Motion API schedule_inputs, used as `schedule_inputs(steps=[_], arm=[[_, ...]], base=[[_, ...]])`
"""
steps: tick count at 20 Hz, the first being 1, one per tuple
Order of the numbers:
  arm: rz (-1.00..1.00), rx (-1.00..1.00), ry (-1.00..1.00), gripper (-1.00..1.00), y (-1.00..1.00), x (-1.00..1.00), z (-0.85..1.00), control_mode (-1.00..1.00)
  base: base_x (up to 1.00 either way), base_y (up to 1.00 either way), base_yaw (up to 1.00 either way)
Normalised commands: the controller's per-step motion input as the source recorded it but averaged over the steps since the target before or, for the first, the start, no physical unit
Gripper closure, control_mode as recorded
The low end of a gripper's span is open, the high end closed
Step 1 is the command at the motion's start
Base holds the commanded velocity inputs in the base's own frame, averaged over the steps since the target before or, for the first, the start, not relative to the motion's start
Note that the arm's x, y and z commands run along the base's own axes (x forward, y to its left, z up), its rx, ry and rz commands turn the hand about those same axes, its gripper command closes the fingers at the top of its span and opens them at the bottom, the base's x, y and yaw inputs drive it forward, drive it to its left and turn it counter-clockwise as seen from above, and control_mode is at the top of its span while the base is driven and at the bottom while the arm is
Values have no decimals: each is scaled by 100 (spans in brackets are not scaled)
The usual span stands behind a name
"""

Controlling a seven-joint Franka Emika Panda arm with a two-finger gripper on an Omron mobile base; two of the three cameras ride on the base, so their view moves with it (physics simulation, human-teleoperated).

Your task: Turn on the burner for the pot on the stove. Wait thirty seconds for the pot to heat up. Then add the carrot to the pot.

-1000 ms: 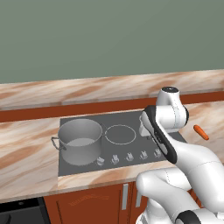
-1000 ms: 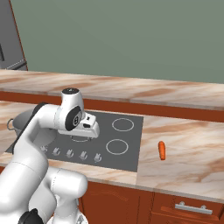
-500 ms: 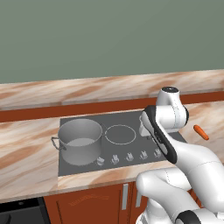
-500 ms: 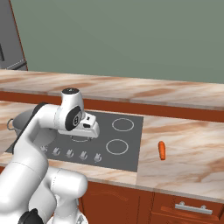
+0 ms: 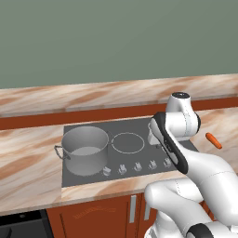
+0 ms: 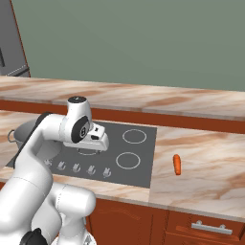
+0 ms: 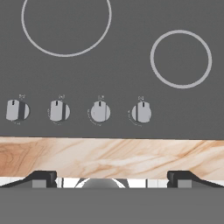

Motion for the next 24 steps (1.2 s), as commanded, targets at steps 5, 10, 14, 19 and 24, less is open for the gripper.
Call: schedule_inputs(steps=[5, 10, 14, 19, 24], arm=[[0, 0, 0, -100, 0, 0, 0, -100], [0, 0, 0, -100, 0, 0, 0, -100], [0, 0, 0, -100, 0, 0, 0, -100], [0, 0, 0, -100, 0, 0, 0, -100], [0, 0, 0, -100, 0, 0, 0, -100]], base=[[0, 0, 0], [0, 0, 0], [0, 0, 0], [0, 0, 0], [0, 0, 0]])
